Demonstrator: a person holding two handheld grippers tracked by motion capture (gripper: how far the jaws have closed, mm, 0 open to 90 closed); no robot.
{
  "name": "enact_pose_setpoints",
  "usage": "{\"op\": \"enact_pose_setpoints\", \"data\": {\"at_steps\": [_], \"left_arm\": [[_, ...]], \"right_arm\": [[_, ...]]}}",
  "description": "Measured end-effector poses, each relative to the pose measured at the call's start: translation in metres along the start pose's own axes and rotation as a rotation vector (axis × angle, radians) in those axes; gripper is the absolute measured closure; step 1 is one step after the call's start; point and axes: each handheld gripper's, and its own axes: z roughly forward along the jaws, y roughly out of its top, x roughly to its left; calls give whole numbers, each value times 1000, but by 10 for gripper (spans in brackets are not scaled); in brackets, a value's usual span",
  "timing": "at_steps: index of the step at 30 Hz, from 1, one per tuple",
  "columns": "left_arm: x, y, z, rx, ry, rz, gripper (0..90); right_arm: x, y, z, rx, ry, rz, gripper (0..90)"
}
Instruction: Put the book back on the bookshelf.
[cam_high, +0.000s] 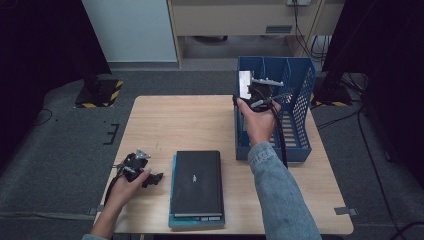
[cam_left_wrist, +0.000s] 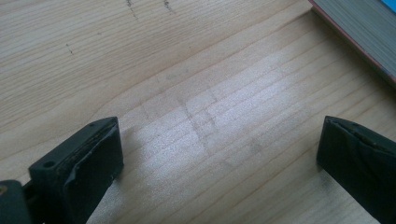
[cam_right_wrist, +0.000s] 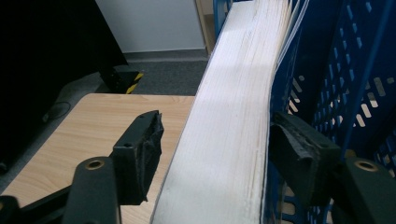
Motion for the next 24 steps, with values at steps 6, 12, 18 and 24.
{"op": "enact_pose_setpoints", "data": {"at_steps": [6,12,18,24], "left_arm": [[0,0,0,-1,0,0,0],[0,0,0,-1,0,1,0],[0,0,0,-1,0,1,0],[0,0,0,-2,0,2,0]], "right_arm": [[-5,0,-2,-3,6,5,269],[-7,-3,-2,5,11,-7,182],[-10,-2,-8,9,37,-26,104],[-10,-5,-23,1,53,-94,72]]}}
